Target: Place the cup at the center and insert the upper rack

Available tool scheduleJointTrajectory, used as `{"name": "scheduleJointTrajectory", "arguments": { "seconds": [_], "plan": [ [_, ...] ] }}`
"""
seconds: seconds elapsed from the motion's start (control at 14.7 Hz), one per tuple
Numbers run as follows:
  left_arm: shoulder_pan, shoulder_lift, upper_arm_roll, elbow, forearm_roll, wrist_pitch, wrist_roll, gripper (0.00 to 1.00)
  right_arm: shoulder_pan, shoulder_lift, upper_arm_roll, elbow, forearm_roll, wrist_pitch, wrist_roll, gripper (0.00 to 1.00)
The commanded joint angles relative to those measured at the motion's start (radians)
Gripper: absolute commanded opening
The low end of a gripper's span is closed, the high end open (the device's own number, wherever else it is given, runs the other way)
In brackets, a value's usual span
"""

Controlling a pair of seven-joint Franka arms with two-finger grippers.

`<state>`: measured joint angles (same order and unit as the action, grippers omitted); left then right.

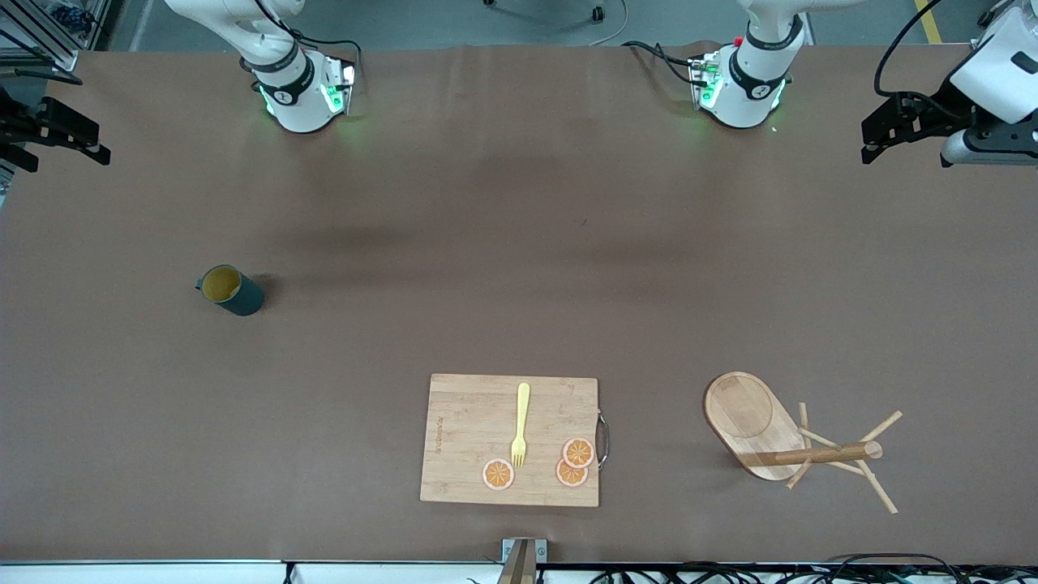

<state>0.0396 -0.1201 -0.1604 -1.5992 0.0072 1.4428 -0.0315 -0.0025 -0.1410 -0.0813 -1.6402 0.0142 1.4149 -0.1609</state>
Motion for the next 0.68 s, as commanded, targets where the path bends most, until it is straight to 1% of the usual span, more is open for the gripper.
{"name": "scheduleJointTrajectory", "arguments": {
  "seconds": [0.0, 0.41, 0.61],
  "plan": [
    [0.000, 0.008, -0.002, 0.018, -0.010, -0.015, 0.015, 1.00, 0.004, -0.022, -0.001, -0.012, 0.000, 0.006, 0.017, 1.00],
    [0.008, 0.016, -0.001, 0.034, -0.009, -0.010, 0.012, 1.00, 0.001, -0.019, -0.005, -0.010, -0.002, 0.012, 0.017, 1.00],
    [0.006, 0.028, 0.001, 0.038, -0.009, -0.010, 0.015, 1.00, -0.002, -0.008, -0.006, 0.034, -0.007, 0.012, 0.001, 1.00]
  ]
}}
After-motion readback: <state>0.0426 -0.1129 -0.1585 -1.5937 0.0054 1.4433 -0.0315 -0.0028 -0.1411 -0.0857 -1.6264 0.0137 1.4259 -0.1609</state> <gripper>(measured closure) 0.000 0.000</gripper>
